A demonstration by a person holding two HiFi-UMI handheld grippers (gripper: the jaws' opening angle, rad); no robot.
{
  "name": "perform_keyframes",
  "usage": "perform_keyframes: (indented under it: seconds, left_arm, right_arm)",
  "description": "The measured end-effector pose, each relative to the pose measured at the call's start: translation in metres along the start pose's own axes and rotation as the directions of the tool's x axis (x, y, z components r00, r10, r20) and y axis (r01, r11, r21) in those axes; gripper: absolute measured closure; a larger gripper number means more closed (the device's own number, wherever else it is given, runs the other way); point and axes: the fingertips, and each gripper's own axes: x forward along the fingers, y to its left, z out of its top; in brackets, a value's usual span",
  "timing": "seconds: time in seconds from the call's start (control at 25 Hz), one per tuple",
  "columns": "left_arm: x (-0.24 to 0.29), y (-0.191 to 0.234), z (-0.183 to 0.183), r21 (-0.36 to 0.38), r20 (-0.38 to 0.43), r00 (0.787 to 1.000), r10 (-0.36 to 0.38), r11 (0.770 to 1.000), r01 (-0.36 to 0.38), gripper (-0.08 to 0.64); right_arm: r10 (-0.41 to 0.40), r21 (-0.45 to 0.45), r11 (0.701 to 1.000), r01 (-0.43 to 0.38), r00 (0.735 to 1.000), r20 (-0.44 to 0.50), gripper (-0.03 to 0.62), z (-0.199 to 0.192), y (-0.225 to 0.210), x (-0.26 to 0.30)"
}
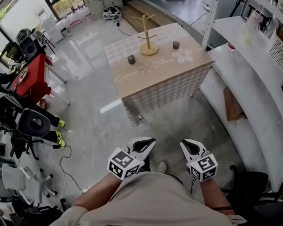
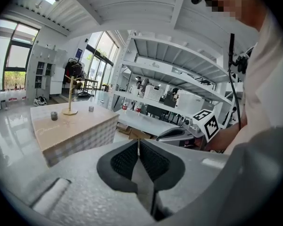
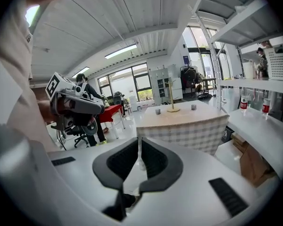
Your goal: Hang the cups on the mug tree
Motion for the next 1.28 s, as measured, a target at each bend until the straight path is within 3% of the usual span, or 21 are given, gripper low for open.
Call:
perform_keyframes:
  seconds: [0.28, 0.64, 0.96, 1.28]
  left_arm:
    - [0.038, 0.057, 0.020, -0.003, 0.008, 1.000, -0.027, 1.000, 0.027, 0.549]
    - [0.069, 0.163, 0.078, 0.014, 0.014, 0.996, -0.086, 0.996, 0.086, 0.549]
    - [0.065, 0.264, 0.094, 0.018, 0.015, 0.998, -0.055, 0.998, 0.055, 0.549]
    - [0.077, 0.315, 0.104, -0.052, 0.035, 0.999, -0.001, 0.999, 0.003, 0.549]
  right_arm:
    - [-0.043, 0.000, 0.999, 0.043, 0.999, -0.018, 0.561, 0.019, -0.042, 0.043]
    - [-0.120, -0.015, 0.993, 0.119, 0.992, -0.042, 0.532, 0.091, -0.091, 0.137]
    - [-0.087, -0.067, 0.994, 0.084, 0.995, -0.051, 0.500, 0.140, -0.102, 0.250]
    - [-0.085, -0.088, 0.993, 0.078, 0.993, -0.077, 0.499, 0.165, -0.146, 0.301]
